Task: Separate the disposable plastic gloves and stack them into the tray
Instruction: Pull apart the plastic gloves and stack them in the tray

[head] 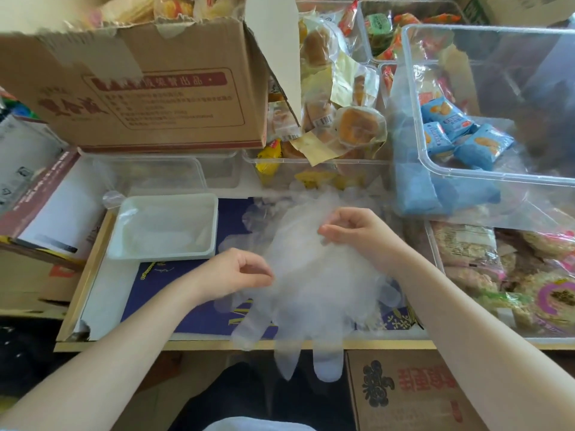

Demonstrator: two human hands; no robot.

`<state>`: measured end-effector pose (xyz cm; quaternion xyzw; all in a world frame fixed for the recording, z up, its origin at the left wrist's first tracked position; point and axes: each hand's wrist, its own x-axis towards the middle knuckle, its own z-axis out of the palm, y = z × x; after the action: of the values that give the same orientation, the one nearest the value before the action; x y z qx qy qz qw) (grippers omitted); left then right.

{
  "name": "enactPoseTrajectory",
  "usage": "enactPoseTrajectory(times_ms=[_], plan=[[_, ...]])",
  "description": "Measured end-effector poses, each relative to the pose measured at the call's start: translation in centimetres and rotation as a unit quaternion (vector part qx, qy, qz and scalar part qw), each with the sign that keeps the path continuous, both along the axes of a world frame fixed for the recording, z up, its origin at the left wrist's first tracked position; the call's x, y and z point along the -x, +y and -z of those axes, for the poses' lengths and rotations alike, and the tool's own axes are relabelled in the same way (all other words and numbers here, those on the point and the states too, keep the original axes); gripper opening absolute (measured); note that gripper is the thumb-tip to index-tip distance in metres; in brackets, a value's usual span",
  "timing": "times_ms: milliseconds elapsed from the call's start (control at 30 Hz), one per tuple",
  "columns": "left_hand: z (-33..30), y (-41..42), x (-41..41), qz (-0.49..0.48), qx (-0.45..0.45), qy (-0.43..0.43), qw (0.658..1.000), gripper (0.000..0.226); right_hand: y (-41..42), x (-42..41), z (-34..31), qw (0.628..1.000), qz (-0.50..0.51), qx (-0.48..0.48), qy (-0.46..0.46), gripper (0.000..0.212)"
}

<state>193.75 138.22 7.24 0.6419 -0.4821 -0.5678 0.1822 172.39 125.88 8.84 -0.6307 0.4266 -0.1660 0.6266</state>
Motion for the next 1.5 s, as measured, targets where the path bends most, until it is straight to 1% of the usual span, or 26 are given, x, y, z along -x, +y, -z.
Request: enactPoseTrajectory(times_ms=[67,100,167,200,267,333,367,400,467,500,533,567,600,633,733,800,833,900,967,1033,1133,1200,1300,1400,1467,1500], plan=[[0.4,0.2,-0.1,-0.044,0.017,0.007,0.999,0.011,0.7,-1.0,0.7,0.999,-0.031,-0.034,-0.009,0.013],[0.5,0.1,0.2,-0.083,0.04,0.017,0.996,0.01,1.1,-1.6,1.0,0.998,-0.038,-0.041,-0.008,0.014],[0.6,-0.5,1.1,-0.171,0.083,0.043,0.981,0.011,1.9,-2.7,1.7,0.998,-0.046,-0.03,0.006,0.015],[0.7,-0.7,1.2,-0.207,0.102,0.037,0.972,0.015,2.1,-3.2,2.1,0.998,-0.05,-0.021,0.018,0.014],[1.2,-0.7,0.6,-0.248,0.128,-0.021,0.96,0.019,2.2,-3.6,3.1,0.995,-0.073,0.005,0.068,0.011],[1.8,-0.4,-0.8,-0.272,0.135,-0.086,0.949,0.018,2.0,-3.5,4.8,0.983,-0.099,0.043,0.152,0.007],[2.0,-0.2,-1.5,-0.284,0.139,-0.108,0.943,0.018,1.8,-3.4,5.9,0.972,-0.097,0.068,0.202,0.002],[2.1,0.0,-2.1,-0.291,0.144,-0.125,0.938,0.016,1.7,-3.2,7.1,0.954,-0.09,0.101,0.266,0.008],[2.4,0.4,-3.1,-0.282,0.146,-0.148,0.937,0.015,1.6,-2.6,9.3,0.892,-0.085,0.178,0.407,0.038],[2.6,0.5,-3.5,-0.272,0.144,-0.152,0.939,0.015,1.6,-2.3,10.2,0.865,-0.079,0.207,0.451,0.051],[2.8,0.6,-3.8,-0.259,0.14,-0.155,0.943,0.016,1.6,-2.0,11.0,0.85,-0.069,0.221,0.473,0.058],[3.0,0.6,-4.1,-0.243,0.135,-0.16,0.947,0.016,1.6,-1.8,11.6,0.845,-0.06,0.226,0.481,0.06],[3.1,0.5,-4.2,-0.225,0.126,-0.163,0.952,0.017,1.7,-1.5,12.2,0.842,-0.054,0.232,0.484,0.057],[3.3,0.5,-4.3,-0.209,0.117,-0.163,0.957,0.018,1.7,-1.4,12.7,0.839,-0.049,0.245,0.483,0.05],[3.4,0.4,-4.3,-0.174,0.106,-0.14,0.969,0.019,1.7,-1.1,13.5,0.834,-0.023,0.304,0.459,0.019],[3.1,0.2,-4.1,-0.148,0.104,-0.113,0.977,0.019,1.4,-0.8,13.8,0.84,-0.006,0.324,0.436,0.015],[2.9,0.1,-3.9,-0.132,0.103,-0.1,0.981,0.019,1.2,-0.7,13.7,0.851,0.009,0.333,0.407,0.014],[2.2,-0.3,-3.3,-0.09,0.116,-0.086,0.985,0.02,0.8,-0.5,12.8,0.884,0.046,0.35,0.307,0.008],[1.7,-0.9,-2.8,-0.039,0.174,-0.08,0.981,0.021,0.6,-0.5,10.5,0.91,0.069,0.366,0.181,0.004],[1.1,-1.7,-2.0,0.011,0.222,-0.074,0.972,0.016,0.6,-0.6,7.5,0.915,0.067,0.389,0.085,0.003],[-0.3,-3.3,-1.0,0.052,0.273,-0.074,0.958,0.015,0.8,-0.3,3.0,0.897,0.007,0.442,0.028,0.005],[-1.6,-4.5,-0.4,0.068,0.289,-0.06,0.953,0.011,1.2,0.1,0.4,0.892,-0.032,0.451,-0.008,0.01],[-3.6,-5.9,0.3,0.1,0.243,0.0,0.965,0.01,1.6,0.6,-2.8,0.907,-0.057,0.412,-0.072,0.025],[-4.5,-7.0,0.6,0.122,0.211,0.013,0.97,0.011,1.4,1.0,-4.3,0.918,-0.032,0.379,-0.11,0.025],[-4.9,-7.2,1.0,0.094,0.194,0.057,0.975,0.012,1.1,1.4,-4.9,0.924,0.01,0.361,-0.125,0.024],[-5.1,-7.2,1.2,0.067,0.202,0.079,0.974,0.013,0.9,1.7,-5.1,0.927,0.037,0.346,-0.137,0.021]])
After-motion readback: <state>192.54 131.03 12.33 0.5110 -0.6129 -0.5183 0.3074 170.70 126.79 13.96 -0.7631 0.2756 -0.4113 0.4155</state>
